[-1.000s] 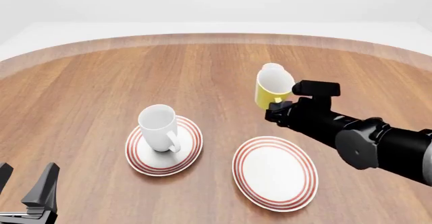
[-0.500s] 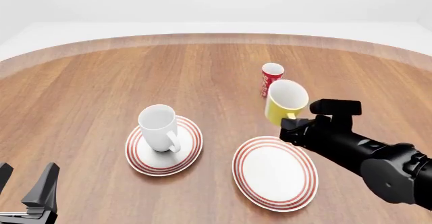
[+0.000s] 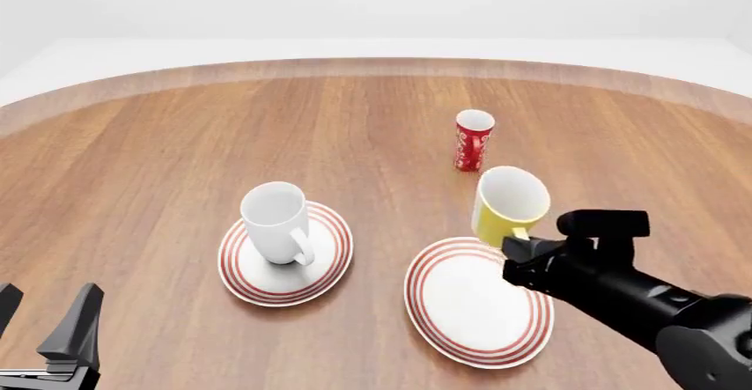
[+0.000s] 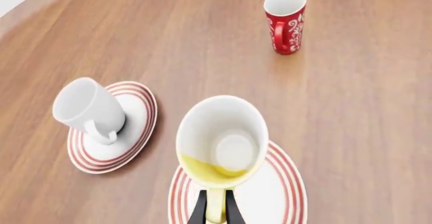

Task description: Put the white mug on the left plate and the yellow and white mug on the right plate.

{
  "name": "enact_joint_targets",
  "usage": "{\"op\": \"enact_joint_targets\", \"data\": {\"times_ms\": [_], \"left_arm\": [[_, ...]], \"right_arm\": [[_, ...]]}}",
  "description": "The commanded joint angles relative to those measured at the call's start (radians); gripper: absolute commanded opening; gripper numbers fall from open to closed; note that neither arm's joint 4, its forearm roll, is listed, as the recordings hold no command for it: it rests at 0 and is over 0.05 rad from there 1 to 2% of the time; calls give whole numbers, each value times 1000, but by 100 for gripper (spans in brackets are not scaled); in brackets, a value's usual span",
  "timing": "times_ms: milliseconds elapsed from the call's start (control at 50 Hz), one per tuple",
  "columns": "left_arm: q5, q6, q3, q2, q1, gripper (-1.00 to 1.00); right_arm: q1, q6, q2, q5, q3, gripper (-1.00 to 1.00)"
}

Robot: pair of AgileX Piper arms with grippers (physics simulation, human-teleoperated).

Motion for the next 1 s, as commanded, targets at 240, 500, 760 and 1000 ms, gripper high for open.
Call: {"op": "enact_joint_targets", "data": {"times_ms": [240, 500, 760, 1000], "left_arm": [[0, 0, 0, 0, 0, 100], [0, 0, 0, 0, 0, 100], [0, 0, 0, 0, 0, 100], [0, 0, 0, 0, 0, 100]], "right_arm": [[14, 19, -23, -44, 79, -100], [19, 30, 45, -117, 106, -100], [26, 33, 94, -153, 112, -100], [30, 34, 151, -196, 121, -100]]}}
